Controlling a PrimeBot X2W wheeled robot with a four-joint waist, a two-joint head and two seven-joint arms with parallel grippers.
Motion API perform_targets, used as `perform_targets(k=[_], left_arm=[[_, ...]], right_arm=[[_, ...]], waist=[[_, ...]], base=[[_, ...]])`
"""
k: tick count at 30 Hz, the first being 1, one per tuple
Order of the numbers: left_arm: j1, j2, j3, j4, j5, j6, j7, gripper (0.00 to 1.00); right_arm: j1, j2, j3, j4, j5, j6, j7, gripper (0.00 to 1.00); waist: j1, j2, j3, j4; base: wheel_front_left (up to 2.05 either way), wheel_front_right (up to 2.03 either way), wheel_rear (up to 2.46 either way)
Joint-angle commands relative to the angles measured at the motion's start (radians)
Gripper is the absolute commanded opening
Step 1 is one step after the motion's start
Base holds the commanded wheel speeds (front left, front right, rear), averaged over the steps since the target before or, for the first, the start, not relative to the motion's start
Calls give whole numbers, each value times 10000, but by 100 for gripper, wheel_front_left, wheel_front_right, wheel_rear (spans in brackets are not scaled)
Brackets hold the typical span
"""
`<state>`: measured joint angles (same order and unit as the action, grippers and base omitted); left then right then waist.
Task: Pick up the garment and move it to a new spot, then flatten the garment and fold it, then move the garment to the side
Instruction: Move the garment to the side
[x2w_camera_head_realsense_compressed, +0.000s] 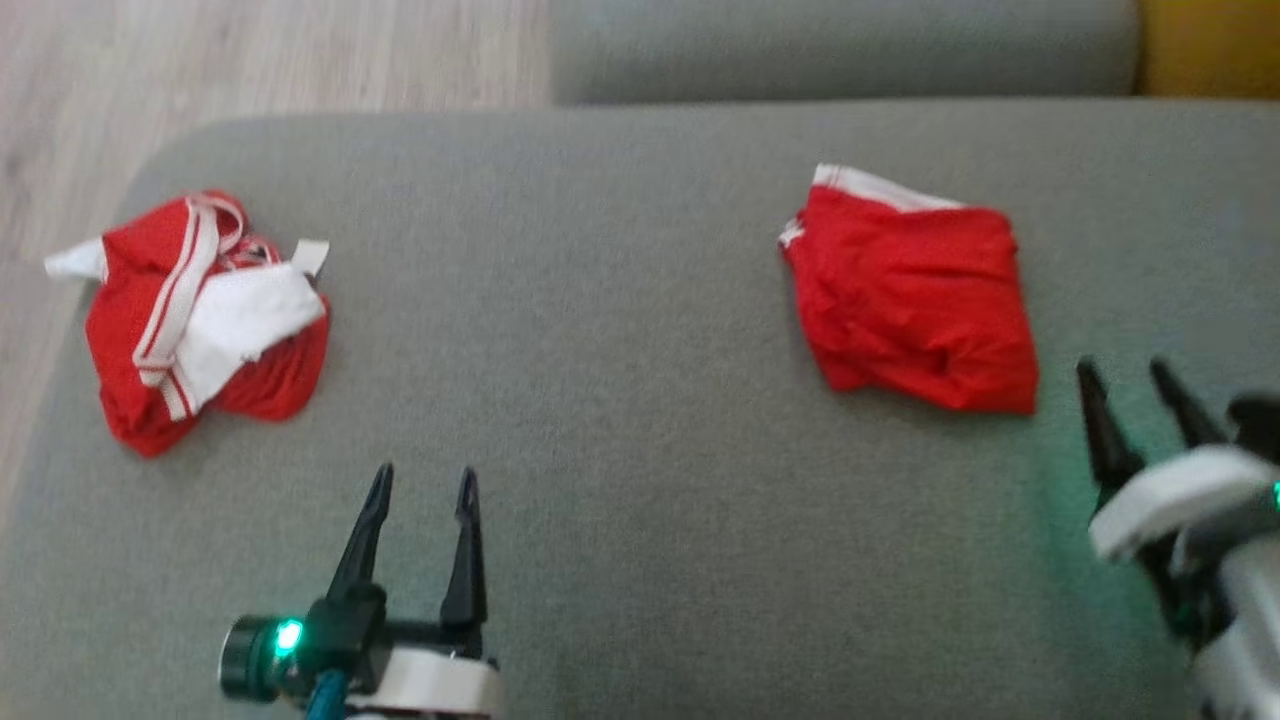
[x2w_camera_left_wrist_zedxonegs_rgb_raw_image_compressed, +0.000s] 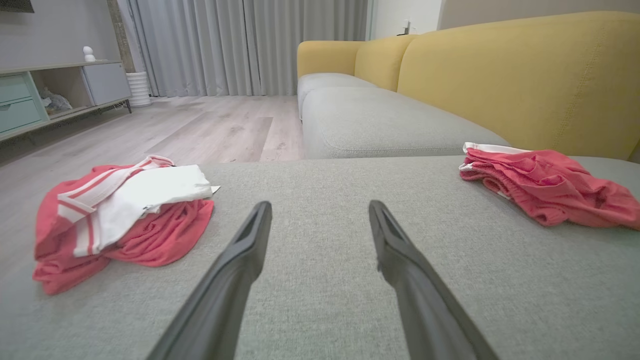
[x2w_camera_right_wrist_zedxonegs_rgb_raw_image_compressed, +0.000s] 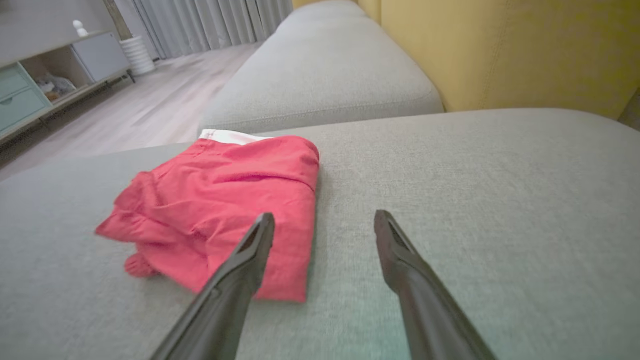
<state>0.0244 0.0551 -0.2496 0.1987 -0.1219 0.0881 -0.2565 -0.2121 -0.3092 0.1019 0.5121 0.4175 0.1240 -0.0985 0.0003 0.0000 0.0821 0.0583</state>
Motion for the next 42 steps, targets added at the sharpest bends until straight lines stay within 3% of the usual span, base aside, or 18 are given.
perform_targets(k=[1,9,17,18,19,22,31,42], left_arm=[[-542,-44,187,-362,80,44,-53,100],[-1278,-47,-243,-527,-65,161,-53,100],[-1713,-48,-423,-534,-119,272,-53,100],[-1739,-48,-445,-518,-142,299,-53,100],[-1764,-48,-472,-507,-168,313,-53,100],[-1794,-48,-520,-487,-168,320,-53,100],[-2168,-43,-307,-669,198,117,-53,100],[-3049,-44,-221,-1007,508,-36,-53,100]], right_arm=[[-673,-394,288,-64,353,67,303,100],[-2536,-1219,1076,1375,1645,67,1621,100],[-3481,-1046,2353,2726,2220,67,1757,100],[-3520,-1018,2506,2800,2302,67,1658,39],[-3547,-1029,2662,2845,2371,67,1510,0],[-3580,-1246,3097,2980,2581,67,1174,0],[-4359,-3253,3675,3605,2726,67,832,0],[-5191,-5793,3649,4441,2145,67,580,0]], waist=[[-3,0,616,196],[-3,0,1566,537],[-3,0,2059,678],[-3,0,2065,651],[-3,0,2064,614],[-3,0,2027,401],[-3,0,2888,-649],[-3,0,4277,-951]], base=[[0,0,0],[0,0,0],[0,0,0],[0,0,0],[0,0,0],[0,0,0],[0,0,0],[0,0,0]])
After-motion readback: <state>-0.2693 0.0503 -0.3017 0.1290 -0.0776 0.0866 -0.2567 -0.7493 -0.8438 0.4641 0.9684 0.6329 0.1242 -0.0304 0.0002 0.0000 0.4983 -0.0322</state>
